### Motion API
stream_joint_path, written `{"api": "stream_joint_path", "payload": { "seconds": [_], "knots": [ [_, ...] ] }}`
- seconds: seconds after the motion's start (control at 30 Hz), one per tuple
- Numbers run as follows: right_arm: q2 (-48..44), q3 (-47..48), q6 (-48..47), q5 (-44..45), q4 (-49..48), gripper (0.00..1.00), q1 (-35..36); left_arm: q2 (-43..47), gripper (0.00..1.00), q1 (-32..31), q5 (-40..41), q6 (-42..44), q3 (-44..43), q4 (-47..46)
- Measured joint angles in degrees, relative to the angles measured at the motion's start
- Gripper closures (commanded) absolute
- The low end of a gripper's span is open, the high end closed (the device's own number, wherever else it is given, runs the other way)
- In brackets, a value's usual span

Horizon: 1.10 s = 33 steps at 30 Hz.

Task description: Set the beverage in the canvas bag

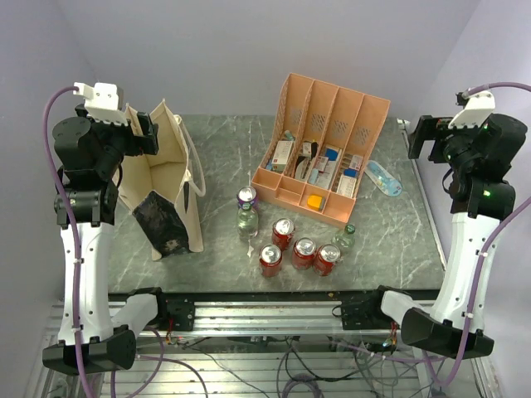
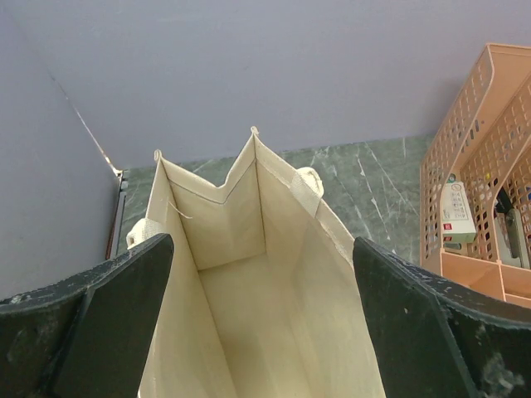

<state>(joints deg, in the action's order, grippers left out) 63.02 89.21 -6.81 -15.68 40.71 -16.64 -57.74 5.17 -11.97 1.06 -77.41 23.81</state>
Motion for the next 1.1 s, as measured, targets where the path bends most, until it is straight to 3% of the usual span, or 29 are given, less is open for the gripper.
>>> {"api": "stream_joint_path", "payload": {
  "seconds": [0.47,0.87,1.1],
  "knots": [
    [0.0,-0.9,0.4,-1.1,0.9,0.0,0.2,0.0,0.01,0.8,1.2,0.8,0.0,0.4],
    [2.0,-0.8,0.3,-1.8,1.4,0.0,0.3,-7.5,0.01,3.3,12.8,-0.5,-4.8,7.2],
    [5.9,-0.7,-0.1,-3.3,3.0,0.0,0.5,-15.5,0.17,5.3,16.3,-1.5,-10.3,14.4]
  ]
}}
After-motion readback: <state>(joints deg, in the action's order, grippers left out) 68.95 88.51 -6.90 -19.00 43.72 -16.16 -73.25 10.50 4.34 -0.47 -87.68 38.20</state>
